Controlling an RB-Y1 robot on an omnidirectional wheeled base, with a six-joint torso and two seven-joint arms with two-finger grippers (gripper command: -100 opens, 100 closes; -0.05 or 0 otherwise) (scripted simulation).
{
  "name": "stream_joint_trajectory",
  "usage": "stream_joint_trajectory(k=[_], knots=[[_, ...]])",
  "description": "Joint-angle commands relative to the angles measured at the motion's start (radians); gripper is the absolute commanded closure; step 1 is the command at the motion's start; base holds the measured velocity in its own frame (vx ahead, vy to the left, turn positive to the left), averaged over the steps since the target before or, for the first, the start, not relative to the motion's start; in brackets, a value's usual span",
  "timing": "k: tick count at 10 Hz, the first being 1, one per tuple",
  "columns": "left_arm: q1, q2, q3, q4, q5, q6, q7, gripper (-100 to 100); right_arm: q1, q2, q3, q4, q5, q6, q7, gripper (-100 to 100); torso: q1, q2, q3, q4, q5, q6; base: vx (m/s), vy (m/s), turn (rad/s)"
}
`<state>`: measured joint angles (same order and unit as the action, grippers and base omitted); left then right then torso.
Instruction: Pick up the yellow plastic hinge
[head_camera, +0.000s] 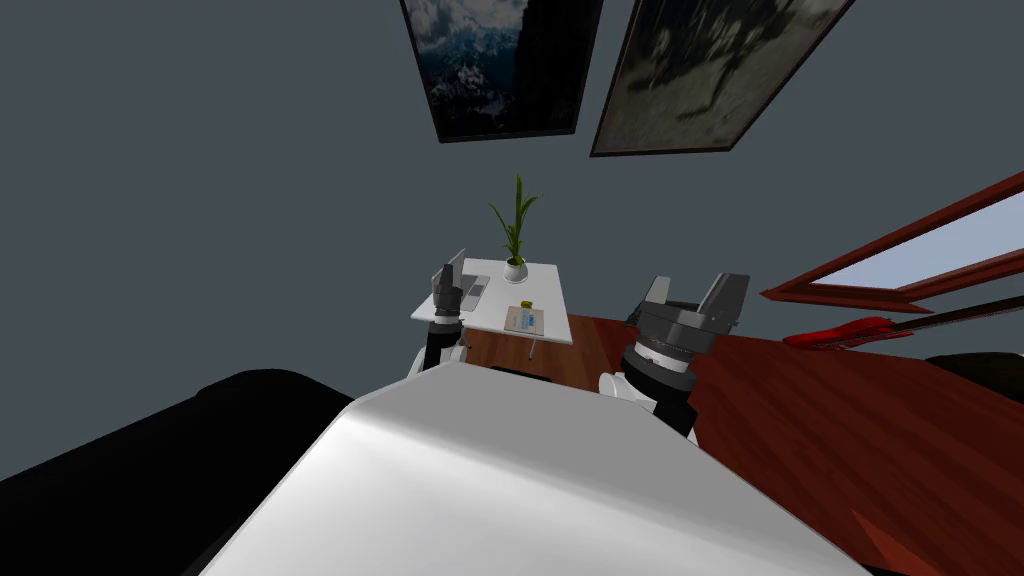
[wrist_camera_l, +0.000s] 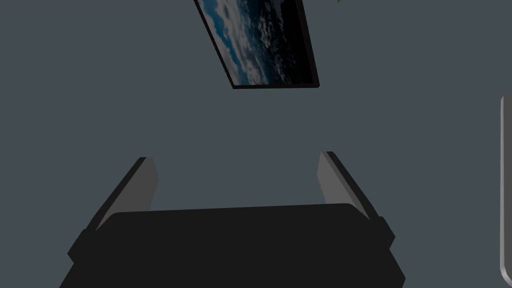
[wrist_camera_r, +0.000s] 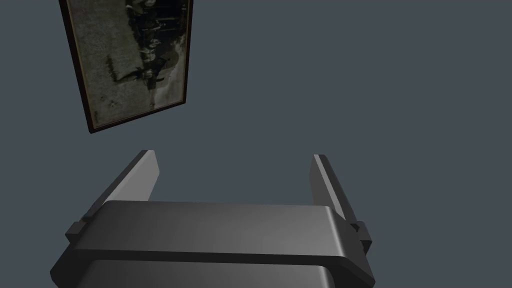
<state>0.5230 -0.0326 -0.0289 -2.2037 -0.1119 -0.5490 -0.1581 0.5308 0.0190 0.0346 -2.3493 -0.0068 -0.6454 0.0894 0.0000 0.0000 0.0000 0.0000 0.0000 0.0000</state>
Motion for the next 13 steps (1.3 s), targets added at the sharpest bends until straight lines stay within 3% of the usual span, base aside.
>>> stream_joint_trajectory(k=[1,4,6,9,13], knots=[[-0.009,0.047,0.005,0.009,-0.001,0.016,0.001,-100,0.000,0.000,0.000,0.000,0.000,0.000,0.000,0,0.000,0.000,0.000,0.000,0.000,0.000,-0.002,-0.005,-0.028],[-0.042,0.130,0.022,0.042,-0.005,0.078,0.005,-100,0.000,0.000,0.000,0.000,0.000,0.000,0.000,0,-0.001,0.000,0.000,0.000,0.000,0.000,-0.002,-0.018,-0.049],[-0.075,0.166,0.040,0.074,-0.009,0.133,0.009,-100,0.000,0.000,0.000,0.000,0.000,0.000,0.000,0,-0.001,0.000,0.000,0.000,0.000,0.000,-0.005,-0.026,-0.062],[-0.095,0.178,0.051,0.091,-0.011,0.177,0.012,-100,0.000,0.000,0.000,0.000,0.000,0.000,0.000,0,-0.001,0.000,0.000,0.000,0.000,0.000,-0.001,-0.020,-0.047],[-0.163,0.202,0.088,0.149,-0.019,0.291,0.020,-100,0.000,0.000,0.000,0.000,0.000,0.000,0.000,0,-0.001,0.000,0.000,0.000,0.000,0.000,-0.002,-0.024,-0.069]])
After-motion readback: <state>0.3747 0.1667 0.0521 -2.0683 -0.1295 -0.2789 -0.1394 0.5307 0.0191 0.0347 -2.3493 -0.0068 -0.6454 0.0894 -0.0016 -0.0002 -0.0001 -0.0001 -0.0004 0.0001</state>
